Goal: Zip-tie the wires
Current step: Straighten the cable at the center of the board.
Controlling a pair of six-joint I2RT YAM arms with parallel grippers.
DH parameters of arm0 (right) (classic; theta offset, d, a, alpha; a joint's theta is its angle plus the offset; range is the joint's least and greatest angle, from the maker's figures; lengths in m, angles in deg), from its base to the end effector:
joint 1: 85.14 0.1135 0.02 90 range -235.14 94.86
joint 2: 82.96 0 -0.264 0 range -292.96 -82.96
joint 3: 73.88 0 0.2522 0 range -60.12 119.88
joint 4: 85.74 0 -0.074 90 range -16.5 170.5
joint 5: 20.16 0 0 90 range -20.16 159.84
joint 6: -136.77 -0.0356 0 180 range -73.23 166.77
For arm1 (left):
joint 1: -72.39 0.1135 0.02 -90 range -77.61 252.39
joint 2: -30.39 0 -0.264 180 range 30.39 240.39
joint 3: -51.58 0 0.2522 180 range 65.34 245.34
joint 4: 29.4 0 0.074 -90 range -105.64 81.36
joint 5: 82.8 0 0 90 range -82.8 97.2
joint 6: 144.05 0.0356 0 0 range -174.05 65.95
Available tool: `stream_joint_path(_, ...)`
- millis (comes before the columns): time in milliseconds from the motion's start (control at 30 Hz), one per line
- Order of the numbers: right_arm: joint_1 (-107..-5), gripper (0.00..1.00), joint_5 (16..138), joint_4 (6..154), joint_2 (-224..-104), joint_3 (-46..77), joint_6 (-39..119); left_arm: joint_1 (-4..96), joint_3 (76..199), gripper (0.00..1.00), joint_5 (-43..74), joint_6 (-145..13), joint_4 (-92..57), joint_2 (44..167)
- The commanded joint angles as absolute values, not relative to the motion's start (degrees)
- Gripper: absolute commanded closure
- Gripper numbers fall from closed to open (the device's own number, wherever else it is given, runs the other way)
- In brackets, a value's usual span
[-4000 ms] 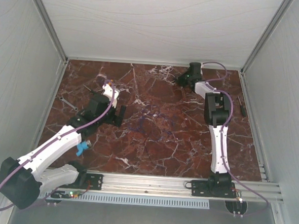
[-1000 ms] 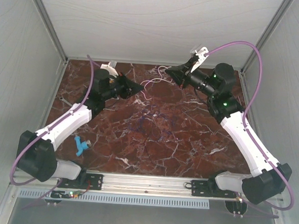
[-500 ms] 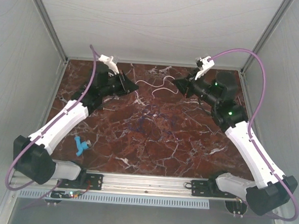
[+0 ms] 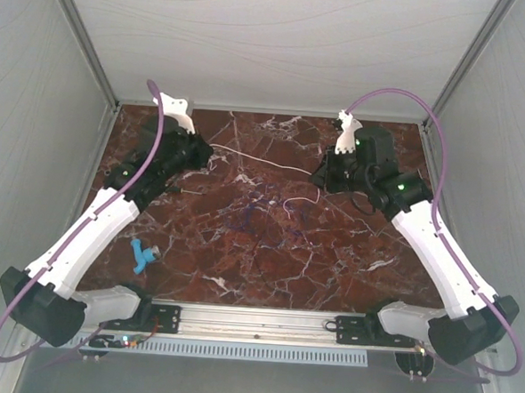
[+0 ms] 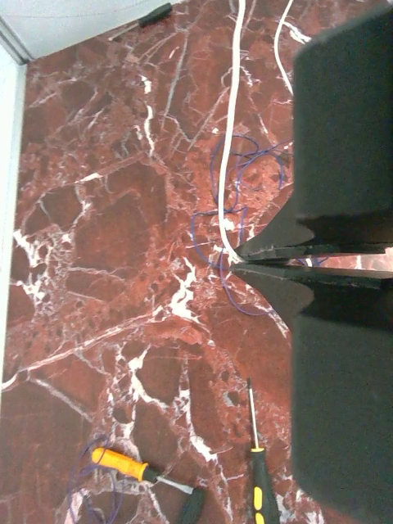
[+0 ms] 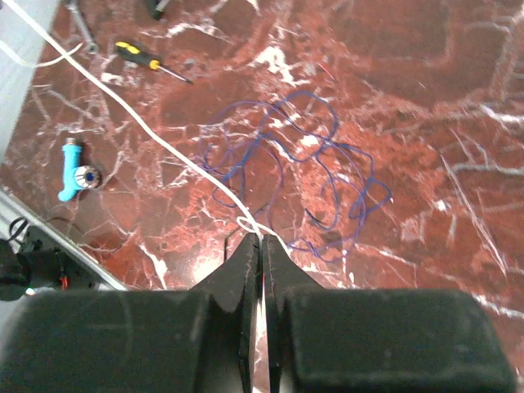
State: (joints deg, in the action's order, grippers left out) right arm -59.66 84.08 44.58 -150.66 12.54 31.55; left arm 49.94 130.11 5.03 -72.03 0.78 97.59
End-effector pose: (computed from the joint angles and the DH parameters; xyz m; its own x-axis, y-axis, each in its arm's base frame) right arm 0.2235 0.1162 0.3829 -0.6076 -0.0077 -0.7942 -0.4642 0.8148 0.3472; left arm 0.2488 -0.1014 0.3710 -0.3916 -0.1720 -0.9039 0.2393 0.9295 -0.2805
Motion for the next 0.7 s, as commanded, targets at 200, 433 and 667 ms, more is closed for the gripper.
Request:
stream_joint_path(200, -54.1, 1.0, 63.0, 24.5, -156.2, 16.9, 29.2, 41.8, 126.2, 1.0, 3.6, -73.5, 2.5, 99.5)
stream_joint_path(433, -52.8, 1.0, 48.3, 22.0, -158.2, 12.9, 27.4, 37.4, 122.8, 1.0, 3.0, -76.0, -0.6, 104.4)
stream_joint_path(667, -52.8, 1.0, 40.5, 28.4, -165.5, 7.7, 26.8, 33.4, 123.5, 1.0, -1.7, -75.9, -2.3, 111.3)
